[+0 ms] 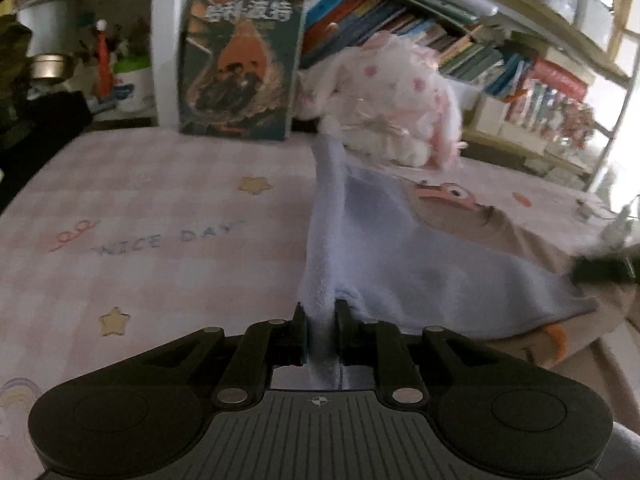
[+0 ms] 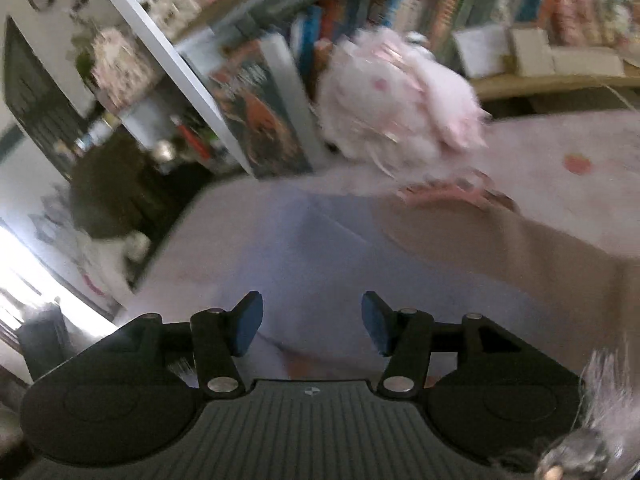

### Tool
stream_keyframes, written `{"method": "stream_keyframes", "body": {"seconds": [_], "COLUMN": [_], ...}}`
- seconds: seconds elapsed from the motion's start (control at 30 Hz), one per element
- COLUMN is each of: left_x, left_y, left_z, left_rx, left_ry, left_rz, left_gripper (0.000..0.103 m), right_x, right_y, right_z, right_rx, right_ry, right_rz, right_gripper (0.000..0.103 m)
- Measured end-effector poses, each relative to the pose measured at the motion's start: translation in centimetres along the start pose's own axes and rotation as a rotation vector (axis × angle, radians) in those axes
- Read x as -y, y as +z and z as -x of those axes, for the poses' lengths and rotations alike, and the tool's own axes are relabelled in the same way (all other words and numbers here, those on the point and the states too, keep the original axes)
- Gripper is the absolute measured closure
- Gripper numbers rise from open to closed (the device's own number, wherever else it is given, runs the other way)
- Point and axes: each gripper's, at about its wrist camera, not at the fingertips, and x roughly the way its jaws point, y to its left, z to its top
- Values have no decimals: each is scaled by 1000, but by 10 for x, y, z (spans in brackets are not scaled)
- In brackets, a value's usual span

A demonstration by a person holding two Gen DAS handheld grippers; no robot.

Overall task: Fold clothes
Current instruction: 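Lay the sweater down on the mat and open both tools, then grasp the sweater edge with the left tool and lift it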

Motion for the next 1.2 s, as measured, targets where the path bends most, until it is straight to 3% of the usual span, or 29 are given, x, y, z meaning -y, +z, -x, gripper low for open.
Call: {"method": "stream_keyframes", "body": {"seconds": [0.17, 0.23, 0.27, 0.33, 0.4, 0.47, 0.5, 0.83, 1.03, 1.2], "left_x": [1, 5, 9, 20, 36, 55, 67, 214, 252, 259], "left_y": [1, 1, 0, -2, -5, -7, -7, -1, -10, -18], "left_z": [30, 47, 54, 62, 60, 53, 48, -5, -32, -45], "left_rx": [78, 112, 123, 132, 119, 93, 82, 26, -37, -32], "left_ry": [113, 103, 73, -5, -79, -131, -146, -232, -190, -72], "left_rz": [-37, -31, -18, 13, 35, 35, 18, -389, -545, -605], "left_gripper": [76, 74, 72, 58, 55, 55, 55, 55, 55, 56], "right_x": [21, 28, 31, 37, 43, 48, 50, 56, 57, 61], "right_y": [-39, -52, -58, -70, -79, -87, -89, -104, -110, -109], "right_z": [21, 30, 34, 38, 39, 39, 41, 60, 65, 67], "right_rx": [-49, -60, -66, -80, -104, -120, -122, -143, -161, -162], "right_ry": [-158, -200, -213, -233, -246, -282, -295, -275, -255, -229], "right_rz": [105, 140, 152, 173, 180, 170, 162, 198, 240, 227], "right_gripper": [51, 51, 51, 51, 55, 74, 76, 80, 80, 80]}}
